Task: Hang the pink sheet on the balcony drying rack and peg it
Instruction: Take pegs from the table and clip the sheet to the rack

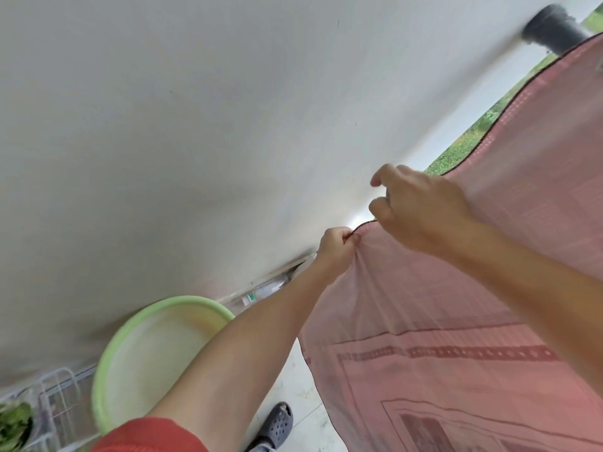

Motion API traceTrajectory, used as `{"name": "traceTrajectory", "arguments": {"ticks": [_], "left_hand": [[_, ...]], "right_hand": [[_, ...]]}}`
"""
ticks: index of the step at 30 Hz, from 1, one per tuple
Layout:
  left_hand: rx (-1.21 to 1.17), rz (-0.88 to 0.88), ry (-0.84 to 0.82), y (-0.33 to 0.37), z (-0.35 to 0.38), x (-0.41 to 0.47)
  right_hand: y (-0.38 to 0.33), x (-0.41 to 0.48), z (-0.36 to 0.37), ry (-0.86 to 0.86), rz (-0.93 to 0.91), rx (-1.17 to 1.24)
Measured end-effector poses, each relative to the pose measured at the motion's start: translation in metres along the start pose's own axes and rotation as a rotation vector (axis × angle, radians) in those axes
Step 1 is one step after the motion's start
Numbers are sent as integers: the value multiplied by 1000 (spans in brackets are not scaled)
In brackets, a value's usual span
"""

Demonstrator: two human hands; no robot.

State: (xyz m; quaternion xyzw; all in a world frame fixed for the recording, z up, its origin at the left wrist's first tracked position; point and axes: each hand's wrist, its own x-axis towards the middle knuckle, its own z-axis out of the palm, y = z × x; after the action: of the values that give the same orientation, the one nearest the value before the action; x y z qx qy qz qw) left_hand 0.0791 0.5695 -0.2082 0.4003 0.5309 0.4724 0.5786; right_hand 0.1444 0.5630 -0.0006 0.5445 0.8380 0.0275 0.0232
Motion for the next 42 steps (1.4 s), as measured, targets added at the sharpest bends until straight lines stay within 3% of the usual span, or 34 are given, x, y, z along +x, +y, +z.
{"name": "traceTrajectory", "arguments": {"ticks": [5, 7, 9, 12, 15, 20, 26, 29, 36, 39, 42], "left_hand": [[79, 19, -52, -8, 12, -4], [169, 12, -131, -15, 18, -7], [301, 17, -216, -24, 21, -9], [408, 75, -250, -44, 12, -7], [505, 67, -187, -54, -3, 3], [432, 78, -24, -65, -30, 16], [544, 73, -137, -68, -19, 18], [491, 57, -128, -68, -27, 19], [117, -110, -268, -70, -17, 5], [54, -108, -260, -79, -22, 8], [13, -134, -202, -80, -26, 11]], "right_hand": [[3, 12, 14, -321, -136, -532], [3, 16, 23, -451, -139, -619], [3, 23, 31, -532, -111, -584], [6, 30, 40, -512, -89, -519], [7, 33, 44, -467, -91, -509], [4, 34, 46, -293, -149, -451], [11, 41, 57, -537, -75, -531], [7, 44, 67, -638, 5, -436], [5, 45, 82, -482, -13, -443], [6, 50, 81, -517, 68, -248], [0, 62, 69, -432, 126, 82]]}}
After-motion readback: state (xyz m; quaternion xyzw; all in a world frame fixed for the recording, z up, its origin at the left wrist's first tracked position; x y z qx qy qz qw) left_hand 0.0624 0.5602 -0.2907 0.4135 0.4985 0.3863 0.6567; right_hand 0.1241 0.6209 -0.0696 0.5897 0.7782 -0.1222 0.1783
